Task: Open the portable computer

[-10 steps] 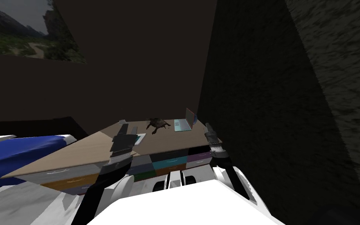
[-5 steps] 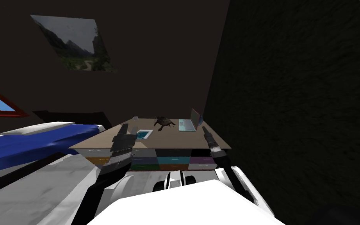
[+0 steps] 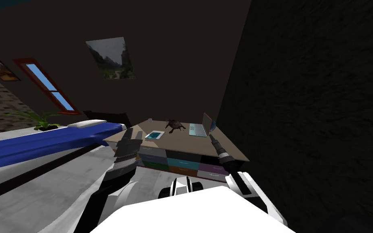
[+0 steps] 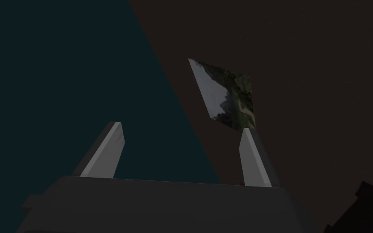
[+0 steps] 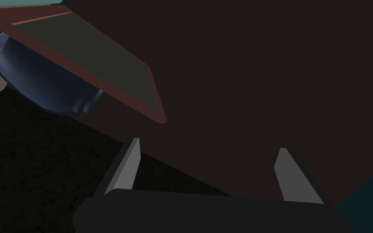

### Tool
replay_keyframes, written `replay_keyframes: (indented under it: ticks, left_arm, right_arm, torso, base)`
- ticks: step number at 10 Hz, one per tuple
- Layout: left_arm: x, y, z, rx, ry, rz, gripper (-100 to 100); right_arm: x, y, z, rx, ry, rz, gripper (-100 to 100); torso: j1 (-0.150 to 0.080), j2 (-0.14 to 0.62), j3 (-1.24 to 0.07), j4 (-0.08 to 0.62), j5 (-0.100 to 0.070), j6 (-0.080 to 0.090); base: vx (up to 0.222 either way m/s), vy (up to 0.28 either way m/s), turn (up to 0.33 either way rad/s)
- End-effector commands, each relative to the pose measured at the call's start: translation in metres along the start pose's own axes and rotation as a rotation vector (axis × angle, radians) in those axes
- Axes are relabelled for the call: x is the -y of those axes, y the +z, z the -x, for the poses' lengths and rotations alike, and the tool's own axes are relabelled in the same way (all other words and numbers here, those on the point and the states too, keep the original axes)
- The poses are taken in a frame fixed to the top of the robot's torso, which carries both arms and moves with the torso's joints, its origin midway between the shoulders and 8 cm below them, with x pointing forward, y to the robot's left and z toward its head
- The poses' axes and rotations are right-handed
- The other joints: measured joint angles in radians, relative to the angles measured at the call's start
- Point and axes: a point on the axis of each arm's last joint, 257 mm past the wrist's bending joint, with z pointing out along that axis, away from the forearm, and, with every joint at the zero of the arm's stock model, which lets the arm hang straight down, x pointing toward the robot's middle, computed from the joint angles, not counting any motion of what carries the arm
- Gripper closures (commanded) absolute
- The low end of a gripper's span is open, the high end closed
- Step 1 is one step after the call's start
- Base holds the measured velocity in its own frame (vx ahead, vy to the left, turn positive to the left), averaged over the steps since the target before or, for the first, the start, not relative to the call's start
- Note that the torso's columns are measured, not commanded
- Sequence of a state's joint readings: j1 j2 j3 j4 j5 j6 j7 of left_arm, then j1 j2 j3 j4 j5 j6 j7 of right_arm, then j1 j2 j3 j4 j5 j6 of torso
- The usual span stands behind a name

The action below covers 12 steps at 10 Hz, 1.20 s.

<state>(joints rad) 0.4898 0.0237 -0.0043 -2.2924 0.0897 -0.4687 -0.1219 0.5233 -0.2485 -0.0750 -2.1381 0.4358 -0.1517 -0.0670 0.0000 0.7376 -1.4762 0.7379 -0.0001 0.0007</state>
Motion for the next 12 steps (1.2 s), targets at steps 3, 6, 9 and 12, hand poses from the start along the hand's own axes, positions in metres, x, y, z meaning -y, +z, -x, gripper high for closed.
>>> replay_keyframes:
  ticks: [3, 6, 9, 12]
  left_arm:
    - [0.0, 0.0, 0.0, 0.0, 0.0, 0.0, 0]
    - [0.0, 0.0, 0.0, 0.0, 0.0, 0.0, 0]
    - [0.0, 0.0, 0.0, 0.0, 0.0, 0.0, 0]
    - [0.0, 0.0, 0.0, 0.0, 0.0, 0.0, 0]
  right_arm:
    - [0.074, -0.011, -0.002, -0.045, -0.159, -0.192, -100]
    - [0.119, -0.023, 0.005, -0.066, -0.258, -0.311, -100]
    - [0.146, -0.032, 0.013, -0.073, -0.343, -0.387, -100]
    - [0.191, -0.051, 0.03, -0.084, -0.458, -0.509, -100]
  torso:
    - [0.0, 0.0, 0.0, 0.0, 0.0, 0.0]
    - [0.001, 0.0, 0.0, 0.0, 0.0, -0.001]
    - [-0.001, 0.0, 0.0, 0.0, 0.0, -0.001]
    - [0.001, 0.0, 0.0, 0.0, 0.0, 0.0]
  base:
    - [-0.038, -0.034, 0.28]
    - [-0.031, -0.025, 0.258]
    - [-0.03, -0.027, 0.201]
    - [-0.02, -0.013, 0.228]
